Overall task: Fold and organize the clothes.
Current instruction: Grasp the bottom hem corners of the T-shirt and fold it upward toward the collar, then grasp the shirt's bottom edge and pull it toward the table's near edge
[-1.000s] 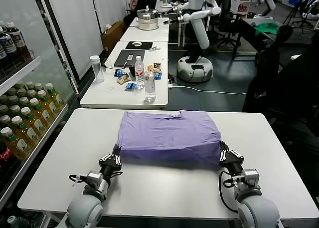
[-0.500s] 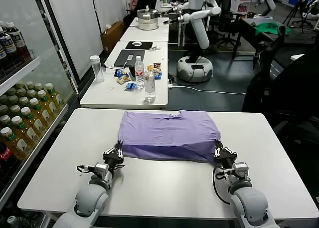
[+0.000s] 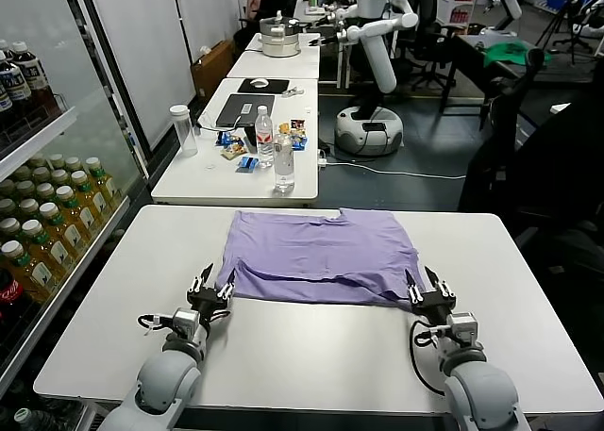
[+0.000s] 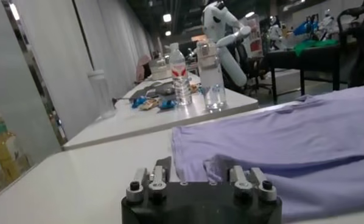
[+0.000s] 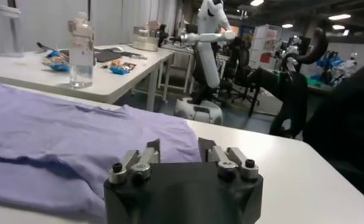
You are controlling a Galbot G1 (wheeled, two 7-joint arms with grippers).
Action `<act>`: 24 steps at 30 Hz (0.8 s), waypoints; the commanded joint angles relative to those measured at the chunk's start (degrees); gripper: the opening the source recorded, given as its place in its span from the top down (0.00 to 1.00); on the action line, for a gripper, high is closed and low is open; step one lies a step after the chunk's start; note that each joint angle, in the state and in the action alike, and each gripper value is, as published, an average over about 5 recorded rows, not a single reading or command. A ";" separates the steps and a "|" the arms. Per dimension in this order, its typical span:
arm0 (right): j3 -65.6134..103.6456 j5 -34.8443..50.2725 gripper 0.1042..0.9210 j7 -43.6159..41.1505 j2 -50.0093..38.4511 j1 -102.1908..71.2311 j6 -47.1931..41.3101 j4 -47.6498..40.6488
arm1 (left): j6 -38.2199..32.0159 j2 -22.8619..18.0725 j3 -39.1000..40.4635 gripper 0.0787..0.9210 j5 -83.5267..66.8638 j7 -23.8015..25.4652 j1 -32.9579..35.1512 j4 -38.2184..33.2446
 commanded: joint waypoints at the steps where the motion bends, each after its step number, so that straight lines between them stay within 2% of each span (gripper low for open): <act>1: 2.95 0.96 0.25 -0.04 0.00 -4.07 -1.25 1.49 | 1.23 -0.47 -0.63 0.24 -2.31 -0.31 1.82 0.01; 5: 2.51 3.41 0.14 0.48 0.21 -3.34 -3.23 -0.40 | 2.74 -1.24 -0.45 0.14 -4.48 -0.99 0.28 1.80; 9: 1.02 4.58 0.14 0.85 0.54 -1.61 -4.33 -2.08 | 3.59 -1.47 -0.25 0.15 -5.32 -1.23 -0.61 2.47; 12: -0.13 5.56 0.21 1.18 0.64 -0.47 -4.92 -3.00 | 4.31 -1.48 -0.27 0.23 -6.55 -1.56 -0.98 2.76; 24: -1.65 8.35 0.63 0.96 0.20 1.15 -6.00 -4.65 | 4.65 -0.95 -0.14 0.64 -9.35 -0.87 -1.16 2.58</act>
